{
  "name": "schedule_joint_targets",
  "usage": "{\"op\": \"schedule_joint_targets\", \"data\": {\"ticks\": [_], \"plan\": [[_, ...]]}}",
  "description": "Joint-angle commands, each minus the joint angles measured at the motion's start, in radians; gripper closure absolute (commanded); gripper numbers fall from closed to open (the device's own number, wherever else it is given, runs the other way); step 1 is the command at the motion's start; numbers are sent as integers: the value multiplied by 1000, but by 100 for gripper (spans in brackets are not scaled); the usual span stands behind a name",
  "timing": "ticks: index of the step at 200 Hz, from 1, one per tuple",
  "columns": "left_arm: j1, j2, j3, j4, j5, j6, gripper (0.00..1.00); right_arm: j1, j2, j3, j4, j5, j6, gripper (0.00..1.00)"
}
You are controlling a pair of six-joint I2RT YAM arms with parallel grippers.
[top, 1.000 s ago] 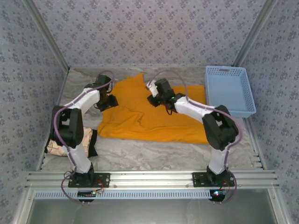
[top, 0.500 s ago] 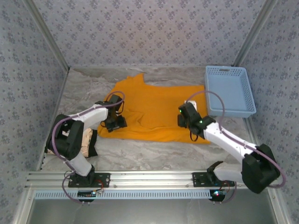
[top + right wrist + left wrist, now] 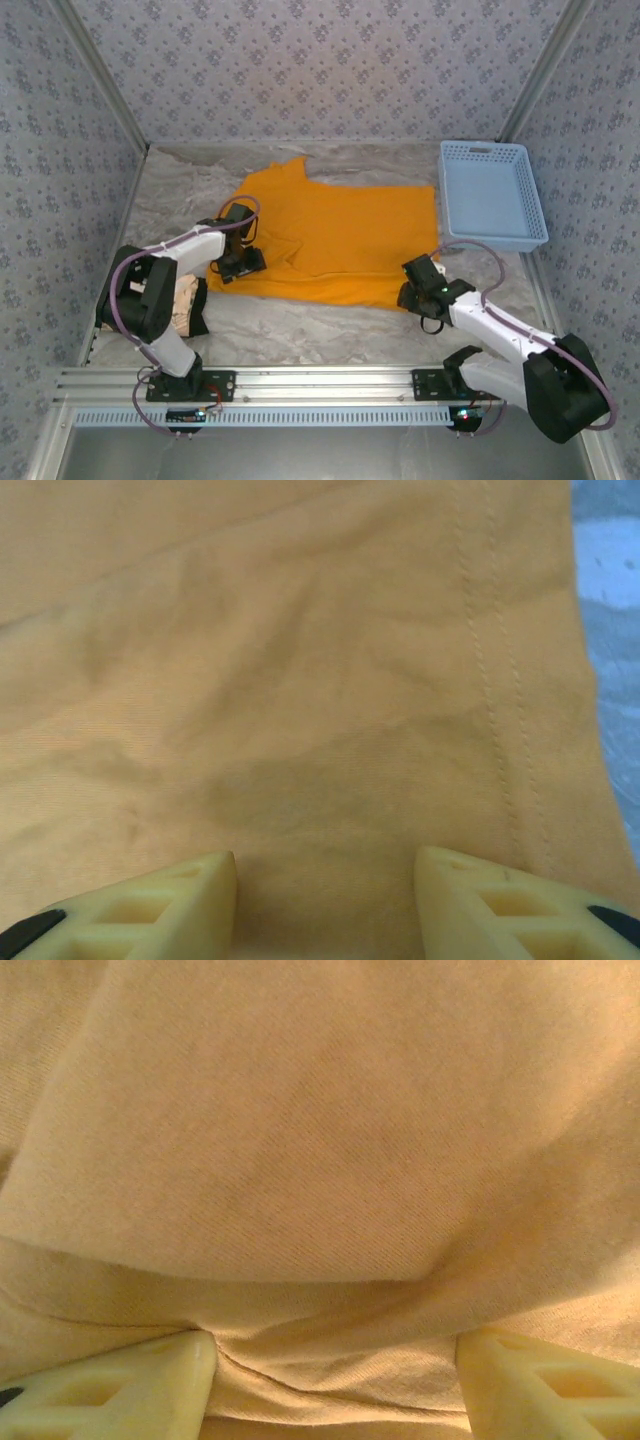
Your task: Fold the inside-out t-shirt
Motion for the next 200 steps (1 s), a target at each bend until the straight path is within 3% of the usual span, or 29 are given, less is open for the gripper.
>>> {"op": "schedule_joint_targets", "data": {"ticks": [1, 23, 36, 38, 42, 45, 65, 83, 90, 118, 150, 172, 200], "plan": [[10, -16, -45, -37, -26, 30, 32, 32, -11, 3, -134, 58, 105, 49], [13, -53, 0, -109, 37, 66, 31, 134, -39, 62, -297, 214, 156, 47], [11, -91, 73, -171, 60, 91, 30, 148, -48, 121, -321, 251, 106, 46], [11, -100, 83, -179, 60, 94, 28, 147, -48, 131, -324, 255, 98, 46], [13, -114, 109, -196, 57, 99, 12, 148, -47, 155, -324, 267, 77, 45], [16, -121, 130, -209, 55, 106, 5, 145, -46, 172, -324, 272, 55, 45], [54, -147, 287, -256, 56, 170, 2, 105, -12, 287, -216, 287, -171, 43], [94, -125, 425, -243, 102, 250, 2, 15, 55, 373, -60, 260, -327, 20], [102, -110, 460, -210, 104, 282, 2, -32, 94, 412, -24, 231, -363, 15], [135, 3, 539, -57, 59, 301, 3, -204, 302, 607, 47, 0, -451, 17], [149, 208, 648, 33, 167, 314, 5, -227, 558, 799, 1, -24, -430, 19], [150, 354, 757, 52, 150, 333, 6, -245, 717, 897, 0, -13, -427, 23], [137, 450, 843, -29, 163, 343, 9, -257, 834, 976, -25, -156, -380, 29]]}}
